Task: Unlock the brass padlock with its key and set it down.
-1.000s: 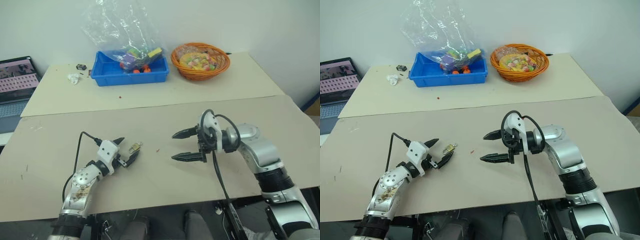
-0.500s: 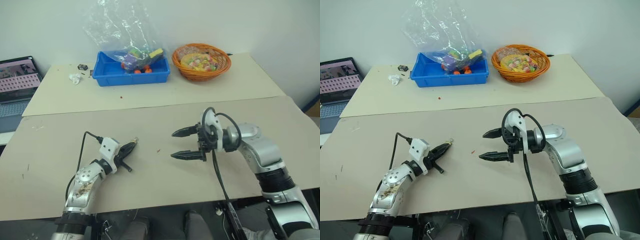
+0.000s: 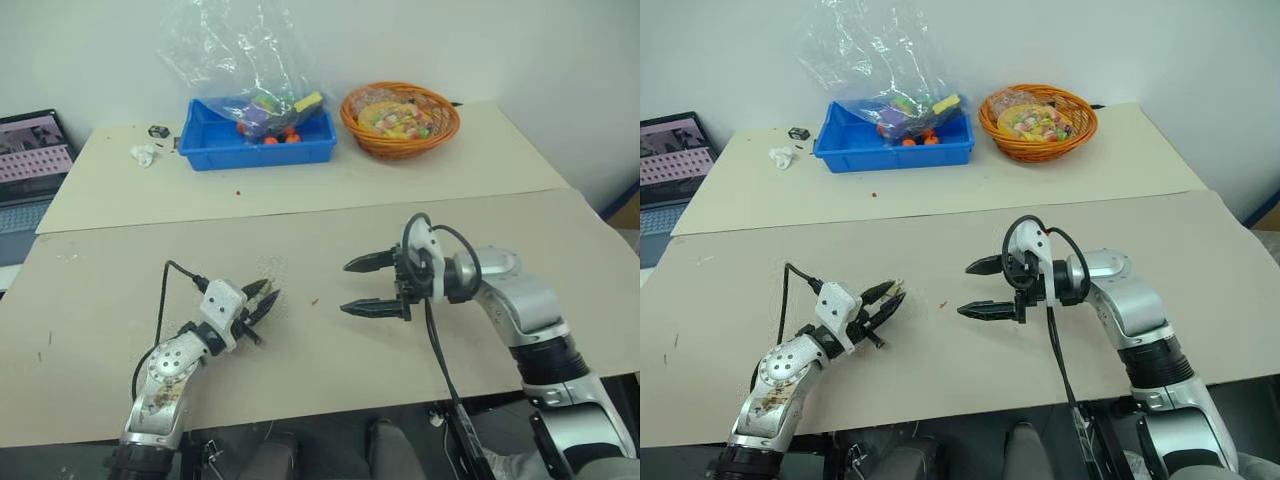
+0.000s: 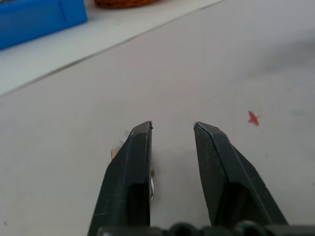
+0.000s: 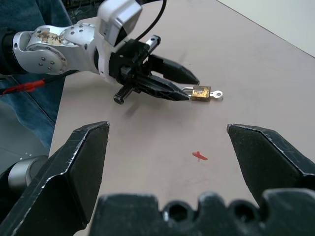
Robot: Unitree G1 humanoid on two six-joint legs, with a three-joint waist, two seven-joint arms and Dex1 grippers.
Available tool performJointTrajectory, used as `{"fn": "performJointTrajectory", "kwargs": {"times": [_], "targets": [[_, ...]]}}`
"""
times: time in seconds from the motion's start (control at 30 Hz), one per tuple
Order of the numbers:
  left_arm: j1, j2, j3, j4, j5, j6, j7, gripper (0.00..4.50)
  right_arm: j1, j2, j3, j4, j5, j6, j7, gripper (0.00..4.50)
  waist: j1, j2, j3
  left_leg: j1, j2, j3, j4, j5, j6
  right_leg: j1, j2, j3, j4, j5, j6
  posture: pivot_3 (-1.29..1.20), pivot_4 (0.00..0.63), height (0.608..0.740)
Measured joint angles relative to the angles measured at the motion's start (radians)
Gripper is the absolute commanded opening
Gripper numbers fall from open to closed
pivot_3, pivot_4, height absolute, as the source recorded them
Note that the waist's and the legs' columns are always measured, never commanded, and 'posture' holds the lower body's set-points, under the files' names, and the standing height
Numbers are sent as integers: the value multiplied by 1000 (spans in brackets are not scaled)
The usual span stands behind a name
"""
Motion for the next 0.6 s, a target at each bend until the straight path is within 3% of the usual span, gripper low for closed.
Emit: {"fn": "performJointTrajectory", "kwargs": {"times": [0.07,0.27,0.4,0.6], "targets": [[33,-14,4,-55,11,9,43,2907,3,0,0,0,0,0,0,4500,-2,0,0,0,0,0,0,0,0,0,0,0,-1,0,0,0,150,740],[73,-55,49,-68,3,143,152,2907,5,2,2,0,0,0,-2,4500,-2,0,0,0,0,0,0,0,0,0,0,0,0,0,0,0,150,740],[61,-89,81,-52,-73,296,176,2907,5,3,2,0,1,2,-2,4500,-1,0,0,1,0,0,0,0,0,1,0,0,0,0,0,0,150,740],[19,-93,11,-82,-89,380,152,2907,5,12,2,-1,5,14,-3,4500,4,0,0,0,0,0,0,0,0,1,0,0,0,0,0,0,150,740]]}}
